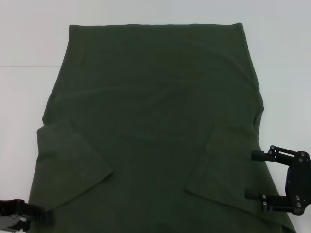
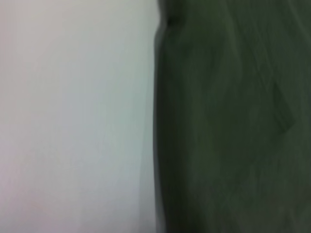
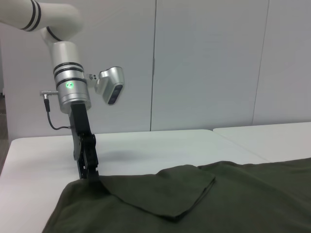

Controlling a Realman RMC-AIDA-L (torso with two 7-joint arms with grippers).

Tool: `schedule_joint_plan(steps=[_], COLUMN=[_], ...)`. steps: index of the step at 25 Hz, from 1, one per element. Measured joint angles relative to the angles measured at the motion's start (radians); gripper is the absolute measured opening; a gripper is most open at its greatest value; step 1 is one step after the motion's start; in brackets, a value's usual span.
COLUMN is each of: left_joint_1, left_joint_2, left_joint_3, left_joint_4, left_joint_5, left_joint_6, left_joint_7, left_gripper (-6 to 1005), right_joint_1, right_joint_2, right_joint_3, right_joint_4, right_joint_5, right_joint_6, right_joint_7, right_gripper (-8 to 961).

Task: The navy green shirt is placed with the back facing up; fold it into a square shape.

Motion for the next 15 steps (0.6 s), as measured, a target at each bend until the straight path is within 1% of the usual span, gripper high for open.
schedule_joint_plan(steps=[1,4,6,11,15], left_joint_1=[0.002,-0.002,-0.004,-0.004,-0.004], left_joint_2=[-0.007,-0.012,-0.012,-0.012,-0.012], left_joint_3=[0.014,0.021,0.022,0.019,0.023], left_joint_4=[0.019,0.029,0.03,0.035,0.036], left_joint_5=[0.006,0.02,0.022,0.022,0.024], left_joint_6=[-0.001,-0.002,-0.003,-0.005,-0.006], left_joint_7=[-0.005,-0.01,-0.011,-0.012,-0.012], left_gripper=[785,779,547,312,162], right_joint_1=[0.0,0.0,0.0,0.0,0.0], right_joint_2=[0.0,0.0,0.0,0.0,0.0], right_joint_3=[0.001,0.006,0.011,0.02,0.022], right_joint_4=[-0.001,-0.002,-0.003,-0.003,-0.003], right_joint_5=[0.001,0.002,0.002,0.002,0.002], right_joint_6=[-0.003,-0.009,-0.012,-0.019,-0.02], right_joint_7=[0.0,0.001,0.001,0.002,0.002], right_gripper=[839,839,838,838,838])
